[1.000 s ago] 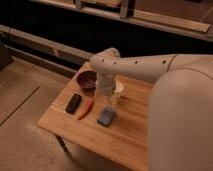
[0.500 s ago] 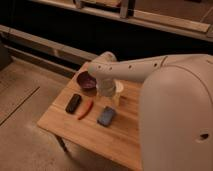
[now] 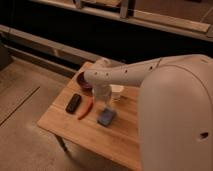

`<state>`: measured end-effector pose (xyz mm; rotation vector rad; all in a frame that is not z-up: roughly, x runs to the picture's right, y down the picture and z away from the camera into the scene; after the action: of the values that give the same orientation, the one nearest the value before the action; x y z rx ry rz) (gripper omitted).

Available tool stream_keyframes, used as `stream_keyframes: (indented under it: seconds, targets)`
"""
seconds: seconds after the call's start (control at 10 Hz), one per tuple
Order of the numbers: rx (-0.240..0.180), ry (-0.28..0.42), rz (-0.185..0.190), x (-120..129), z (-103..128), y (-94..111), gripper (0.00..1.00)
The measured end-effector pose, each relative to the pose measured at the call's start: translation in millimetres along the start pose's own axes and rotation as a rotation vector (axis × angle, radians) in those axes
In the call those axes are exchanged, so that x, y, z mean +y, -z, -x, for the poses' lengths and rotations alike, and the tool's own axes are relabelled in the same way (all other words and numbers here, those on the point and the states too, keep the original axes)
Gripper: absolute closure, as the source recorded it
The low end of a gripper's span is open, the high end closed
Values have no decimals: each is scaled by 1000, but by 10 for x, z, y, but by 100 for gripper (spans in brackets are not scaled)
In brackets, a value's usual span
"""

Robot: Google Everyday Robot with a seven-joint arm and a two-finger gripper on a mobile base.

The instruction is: Place the white sponge in the ceramic bowl

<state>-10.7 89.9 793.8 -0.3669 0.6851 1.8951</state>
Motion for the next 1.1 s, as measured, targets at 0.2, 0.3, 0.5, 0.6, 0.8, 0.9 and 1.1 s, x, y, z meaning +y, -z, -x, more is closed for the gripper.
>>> stream_keyframes:
  seconds: [0.2,0.3,0.5,0.6,0.8,0.9,1.1]
  targets:
    - [2,2,0,11,-11,1,35]
    - [2,0,-1,3,-9,1,35]
    - [2,2,-1,10,-13,1,35]
    - [2,1,-1,8,-11,2,35]
    - [2,1,-1,5,-10,1,35]
    - [2,1,-1,4,-9,2,35]
    - [3,-3,0,-13,-3,0,35]
